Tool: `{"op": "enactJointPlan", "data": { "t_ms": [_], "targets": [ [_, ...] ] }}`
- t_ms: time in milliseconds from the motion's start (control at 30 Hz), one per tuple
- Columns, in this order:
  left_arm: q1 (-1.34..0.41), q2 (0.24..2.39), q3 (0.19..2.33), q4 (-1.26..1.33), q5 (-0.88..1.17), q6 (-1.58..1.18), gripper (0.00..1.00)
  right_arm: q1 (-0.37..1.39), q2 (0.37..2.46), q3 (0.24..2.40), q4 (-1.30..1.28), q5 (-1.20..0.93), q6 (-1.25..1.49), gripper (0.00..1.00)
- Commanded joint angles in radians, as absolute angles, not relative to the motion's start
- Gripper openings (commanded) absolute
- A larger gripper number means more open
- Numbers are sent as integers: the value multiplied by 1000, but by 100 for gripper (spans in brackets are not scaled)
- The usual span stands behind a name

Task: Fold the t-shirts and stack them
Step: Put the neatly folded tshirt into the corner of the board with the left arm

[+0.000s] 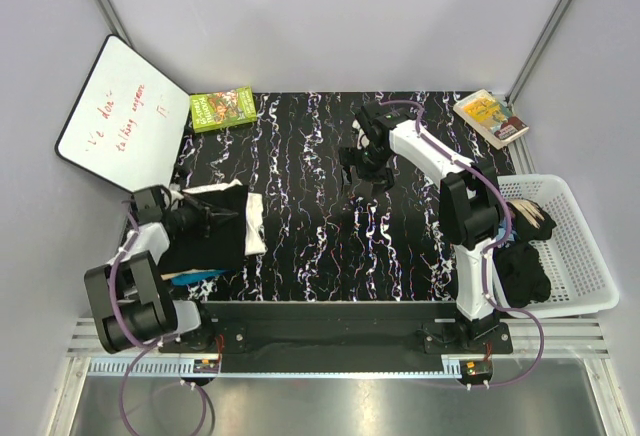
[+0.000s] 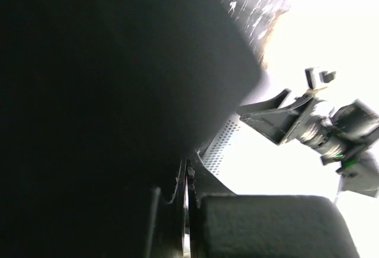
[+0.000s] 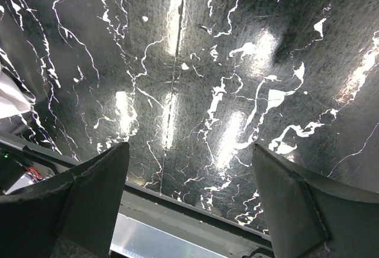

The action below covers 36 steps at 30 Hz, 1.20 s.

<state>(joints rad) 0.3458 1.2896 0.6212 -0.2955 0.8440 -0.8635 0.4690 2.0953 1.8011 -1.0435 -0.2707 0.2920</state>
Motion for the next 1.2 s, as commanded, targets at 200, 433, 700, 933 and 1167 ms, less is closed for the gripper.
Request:
{"op": "enactJointPlan", "data": {
  "t_ms": [200, 433, 700, 933, 1167],
  "targets": [
    [564, 1506, 523, -41, 973, -901, 0, 468, 2106, 1799, -1034, -252, 285, 91],
    [586, 1400, 736, -265, 960, -716, 0, 466, 2102, 1789, -1035, -249, 284, 91],
    [436, 1152, 940, -304, 870, -692, 81, 466, 2108, 1810, -1034, -229, 285, 92],
    [62, 1262, 1153, -570, 443, -491, 99, 466, 2114, 1850, -1035, -163, 307, 94],
    [-267, 1558, 1424, -799, 172, -365, 99, 442, 2083, 1815, -1034, -80, 324, 96]
  ]
}}
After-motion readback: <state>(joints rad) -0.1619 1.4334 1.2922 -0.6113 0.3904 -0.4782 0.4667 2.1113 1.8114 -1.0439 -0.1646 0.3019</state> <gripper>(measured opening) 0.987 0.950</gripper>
